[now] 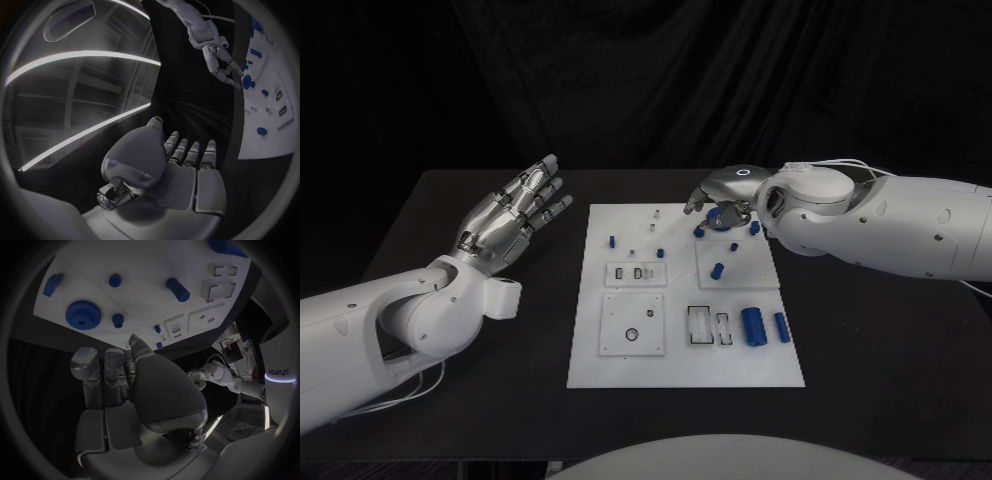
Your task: Assemble the parts on the task board
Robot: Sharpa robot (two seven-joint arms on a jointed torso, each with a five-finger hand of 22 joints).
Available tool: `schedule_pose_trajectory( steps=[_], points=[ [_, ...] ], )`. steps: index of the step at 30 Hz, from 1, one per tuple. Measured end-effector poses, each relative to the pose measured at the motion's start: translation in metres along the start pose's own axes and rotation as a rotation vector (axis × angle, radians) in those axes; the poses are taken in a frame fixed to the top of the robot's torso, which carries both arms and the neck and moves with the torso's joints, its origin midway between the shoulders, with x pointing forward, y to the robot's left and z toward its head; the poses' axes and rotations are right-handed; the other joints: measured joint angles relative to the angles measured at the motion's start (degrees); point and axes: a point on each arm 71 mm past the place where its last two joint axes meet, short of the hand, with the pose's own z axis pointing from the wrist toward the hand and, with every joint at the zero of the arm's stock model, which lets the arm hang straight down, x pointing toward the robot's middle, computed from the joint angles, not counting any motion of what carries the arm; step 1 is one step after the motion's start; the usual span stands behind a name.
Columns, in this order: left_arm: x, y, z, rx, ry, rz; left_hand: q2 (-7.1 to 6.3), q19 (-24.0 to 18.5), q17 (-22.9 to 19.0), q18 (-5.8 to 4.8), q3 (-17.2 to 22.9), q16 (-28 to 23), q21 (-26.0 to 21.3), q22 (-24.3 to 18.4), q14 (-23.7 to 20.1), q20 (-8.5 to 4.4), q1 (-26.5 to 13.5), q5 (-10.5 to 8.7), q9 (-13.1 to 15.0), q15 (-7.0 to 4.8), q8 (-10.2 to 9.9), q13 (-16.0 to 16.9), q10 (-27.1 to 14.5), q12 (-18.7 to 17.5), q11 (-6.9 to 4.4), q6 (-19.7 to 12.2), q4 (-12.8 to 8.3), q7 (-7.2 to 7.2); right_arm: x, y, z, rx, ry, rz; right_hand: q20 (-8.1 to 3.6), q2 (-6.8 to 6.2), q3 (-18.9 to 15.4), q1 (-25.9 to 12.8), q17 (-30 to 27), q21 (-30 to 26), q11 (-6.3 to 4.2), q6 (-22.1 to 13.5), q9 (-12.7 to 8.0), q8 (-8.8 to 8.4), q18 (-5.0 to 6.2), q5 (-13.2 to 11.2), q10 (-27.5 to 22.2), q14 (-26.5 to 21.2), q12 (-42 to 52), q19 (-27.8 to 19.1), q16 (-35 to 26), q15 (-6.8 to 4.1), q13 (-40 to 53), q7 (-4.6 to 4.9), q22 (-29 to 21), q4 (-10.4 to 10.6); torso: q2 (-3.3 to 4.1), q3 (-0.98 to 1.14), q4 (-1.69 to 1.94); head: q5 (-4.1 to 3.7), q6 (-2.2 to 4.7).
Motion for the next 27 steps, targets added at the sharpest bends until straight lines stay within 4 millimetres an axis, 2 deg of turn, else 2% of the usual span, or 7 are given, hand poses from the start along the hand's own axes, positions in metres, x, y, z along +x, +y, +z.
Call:
schedule_pose_trajectory(
  steps=[6, 11, 14, 16, 22, 27],
  points=[
    [0.000, 0.000, 0.000, 0.000, 0.002, -0.002, 0.00, 0.20, 0.00, 0.00, 0.00, 0.00, 0.00, 0.00, 0.00, 0.20, 0.00, 0.37, 0.00, 0.00, 0.00, 0.00, -0.09, 0.00, 0.08, 0.00, 0.00, 0.00, 0.001, -0.003, -0.002, 0.009, 0.004, -0.013, 0.21, 0.00, 0.16, -0.61, 0.60, 0.54, -0.01, 0.22, 0.06, 0.00, 0.01, -0.16, 0.42, 0.19, 0.00, 0.21, 0.40, 0.19, 0.01, 0.22, 0.89, 0.16, -0.12, -0.15, -0.03, 0.13, -0.94],
    [-0.001, 0.000, 0.000, 0.001, 0.003, -0.002, 0.11, 0.20, 0.01, -0.01, 0.00, 0.00, 0.00, 0.00, 0.00, 0.20, 0.11, 0.37, -0.01, 0.00, 0.00, 0.00, -0.08, 0.00, 0.08, 0.00, 0.00, 0.00, 0.003, -0.004, -0.002, 0.016, 0.009, -0.020, 0.21, 0.00, 0.16, -0.61, 0.83, 0.77, 0.19, 0.43, 0.06, 0.00, 0.01, -0.16, 0.61, 0.19, 0.00, 0.21, 0.67, 0.20, 0.05, 0.03, 1.17, 0.16, -0.15, -0.19, -0.04, 0.15, -1.41],
    [-0.001, 0.000, 0.001, 0.001, 0.005, -0.003, 0.22, 0.20, 0.05, -0.01, 0.00, 0.00, 0.00, 0.00, 0.00, 0.20, 0.22, 0.37, -0.01, 0.00, 0.00, 0.00, -0.09, 0.00, 0.08, 0.00, 0.00, 0.00, 0.005, -0.005, -0.001, 0.021, 0.014, -0.023, 0.21, 0.00, 0.16, -0.61, 0.58, 0.77, 0.20, 0.62, 0.12, 0.00, 0.01, -0.16, 0.61, 0.19, -0.22, 0.21, 0.67, 0.20, 0.05, 0.22, 1.07, 0.16, -0.28, -0.29, -0.03, 0.16, -1.85],
    [-0.001, 0.000, 0.001, 0.001, 0.007, -0.004, 0.06, 0.20, 0.05, -0.01, 0.00, 0.00, 0.00, 0.00, 0.00, 0.20, 0.39, 0.37, -0.01, 0.00, 0.00, 0.00, -0.09, 0.00, 0.08, 0.00, 0.00, 0.00, 0.007, -0.006, 0.000, 0.025, 0.017, -0.027, 0.21, 0.00, 0.32, -0.61, 0.40, 0.77, 0.20, 0.62, 0.12, 0.00, 0.02, 0.08, 0.61, 0.19, -0.22, 0.21, 0.67, 0.19, 0.05, 0.22, 1.07, 0.00, -0.21, -0.35, 0.02, 0.07, -1.83],
    [-0.001, 0.000, 0.001, 0.001, 0.010, -0.006, 0.00, 0.20, 0.04, -0.01, 0.00, 0.00, 0.00, 0.00, 0.00, 0.20, 0.44, 0.37, 0.05, 0.00, 0.00, -0.01, -0.08, -0.01, 0.08, 0.00, 0.00, 0.00, 0.013, -0.007, 0.004, 0.034, 0.025, -0.037, 0.21, 0.00, 0.32, -0.61, 0.37, 0.77, 0.20, 0.62, 0.11, 0.00, 0.01, 0.08, 0.60, 0.19, -0.22, 0.21, 0.67, 0.20, 0.04, 0.21, 1.07, -0.01, 0.41, -0.52, 0.25, -0.43, -1.18],
    [-0.001, 0.001, 0.002, 0.001, 0.014, -0.009, 0.01, 0.20, 0.04, -0.01, 0.00, 0.00, 0.00, -0.01, 0.00, 0.20, 0.44, 0.49, 0.05, 0.00, 0.00, -0.01, -0.08, 0.22, 0.08, 0.00, 0.00, 0.01, 0.016, -0.009, 0.007, 0.041, 0.030, -0.044, 0.21, 0.00, 0.48, -0.61, 0.70, 0.77, 0.01, 0.62, 0.11, 0.00, 0.01, 0.08, 0.81, 0.19, -0.22, 0.21, 0.67, 0.20, 0.04, 0.21, 1.45, 0.15, 0.74, -0.63, 0.35, -0.52, -1.02]
  ],
)
